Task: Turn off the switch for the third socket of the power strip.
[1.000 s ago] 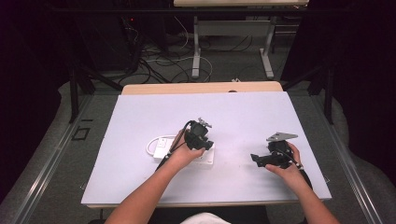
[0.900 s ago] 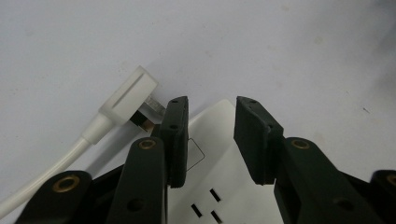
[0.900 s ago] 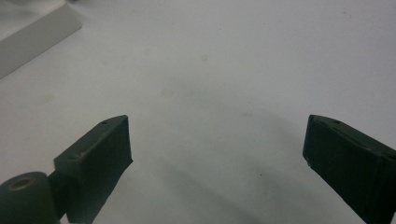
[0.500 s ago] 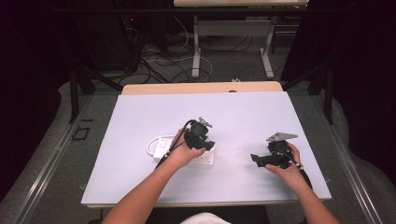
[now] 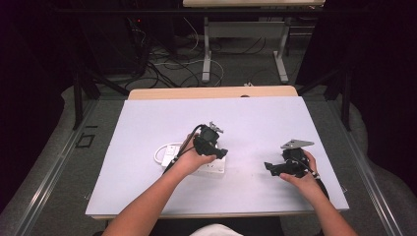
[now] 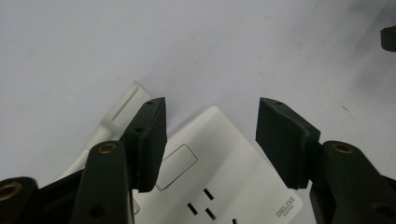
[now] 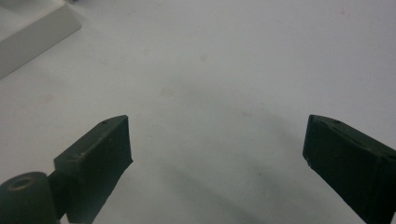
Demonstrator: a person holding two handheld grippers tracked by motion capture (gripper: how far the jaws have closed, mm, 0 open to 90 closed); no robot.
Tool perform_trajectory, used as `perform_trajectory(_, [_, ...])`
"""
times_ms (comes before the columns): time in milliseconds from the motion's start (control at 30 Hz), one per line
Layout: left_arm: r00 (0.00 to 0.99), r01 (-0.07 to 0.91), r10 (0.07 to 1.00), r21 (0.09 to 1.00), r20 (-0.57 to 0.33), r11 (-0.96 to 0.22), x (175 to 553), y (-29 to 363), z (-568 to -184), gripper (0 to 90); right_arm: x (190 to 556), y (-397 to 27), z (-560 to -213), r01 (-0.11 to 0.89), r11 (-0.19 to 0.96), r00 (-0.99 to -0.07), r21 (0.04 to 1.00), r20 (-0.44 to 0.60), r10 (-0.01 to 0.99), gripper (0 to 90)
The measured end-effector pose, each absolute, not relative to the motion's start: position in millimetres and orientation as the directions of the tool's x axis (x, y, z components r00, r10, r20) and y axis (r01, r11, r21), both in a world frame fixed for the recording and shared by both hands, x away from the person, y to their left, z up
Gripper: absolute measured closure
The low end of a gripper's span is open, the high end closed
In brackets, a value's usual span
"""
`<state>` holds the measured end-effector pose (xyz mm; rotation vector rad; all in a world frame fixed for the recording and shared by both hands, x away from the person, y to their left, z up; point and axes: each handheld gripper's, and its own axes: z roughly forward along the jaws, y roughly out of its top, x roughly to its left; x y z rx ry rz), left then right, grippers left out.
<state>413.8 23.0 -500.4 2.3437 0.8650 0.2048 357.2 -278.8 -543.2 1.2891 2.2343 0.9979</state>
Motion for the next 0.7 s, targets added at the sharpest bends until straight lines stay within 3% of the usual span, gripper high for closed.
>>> perform_trajectory(200, [0.777, 0.516, 0.628, 0.612, -0.04, -0.6, 413.2, 25.0, -498.3, 34.7, 357.4, -279.0, -543.5, 0.591, 0.334, -0.512, 0.734, 0.022, 0.859, 7.4])
perform_trajectory(700, [0.789, 0.487, 0.614, 0.631, -0.021, -0.604, 413.4, 36.0, -489.3, 30.9, 357.2, -277.9, -543.6, 0.593, 0.33, -0.511, 0.734, 0.027, 0.859, 7.4])
